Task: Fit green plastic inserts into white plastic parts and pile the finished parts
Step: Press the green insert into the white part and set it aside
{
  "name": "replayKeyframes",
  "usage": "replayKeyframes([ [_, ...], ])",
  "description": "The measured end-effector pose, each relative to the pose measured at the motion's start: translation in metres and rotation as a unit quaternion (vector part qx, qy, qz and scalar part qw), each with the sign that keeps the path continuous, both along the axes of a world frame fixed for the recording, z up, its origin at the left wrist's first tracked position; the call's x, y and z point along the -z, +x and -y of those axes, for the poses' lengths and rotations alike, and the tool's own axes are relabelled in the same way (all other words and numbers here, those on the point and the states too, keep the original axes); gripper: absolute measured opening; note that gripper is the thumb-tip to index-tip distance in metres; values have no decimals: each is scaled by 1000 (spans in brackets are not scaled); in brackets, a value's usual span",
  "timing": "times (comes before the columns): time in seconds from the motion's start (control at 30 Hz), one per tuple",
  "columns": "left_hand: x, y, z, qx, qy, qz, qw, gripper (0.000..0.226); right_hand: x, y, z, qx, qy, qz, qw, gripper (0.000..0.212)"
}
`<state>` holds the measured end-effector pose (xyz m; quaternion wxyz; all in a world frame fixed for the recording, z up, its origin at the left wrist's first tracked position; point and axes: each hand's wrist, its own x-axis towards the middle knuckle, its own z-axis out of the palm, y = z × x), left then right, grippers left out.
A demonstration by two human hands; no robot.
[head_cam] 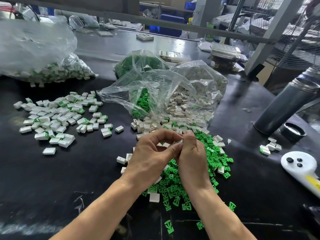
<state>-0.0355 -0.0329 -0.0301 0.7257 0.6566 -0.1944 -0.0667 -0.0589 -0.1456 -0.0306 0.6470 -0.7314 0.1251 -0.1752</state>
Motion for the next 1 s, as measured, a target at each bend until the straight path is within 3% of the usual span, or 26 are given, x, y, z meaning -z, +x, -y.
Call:
replayKeyframes([
  [0.13, 2, 0, 1, 1, -8, 13, 1000, 8, 0, 1, 0, 4, 8, 6, 1000, 51],
  [0.47, 2, -1, 2, 3, -21, 16, 1000, 9, 4, 2, 2, 2, -3, 15, 1000, 64],
  [0.73, -2, 1, -3, -26, -15, 9, 1000, 10, 4, 0, 6, -26, -6, 18, 999, 60],
  [1.0, -3, 10, -14, -81, -6, 11, 997, 18, -1, -5, 19, -65, -80, 91, 990, 9],
])
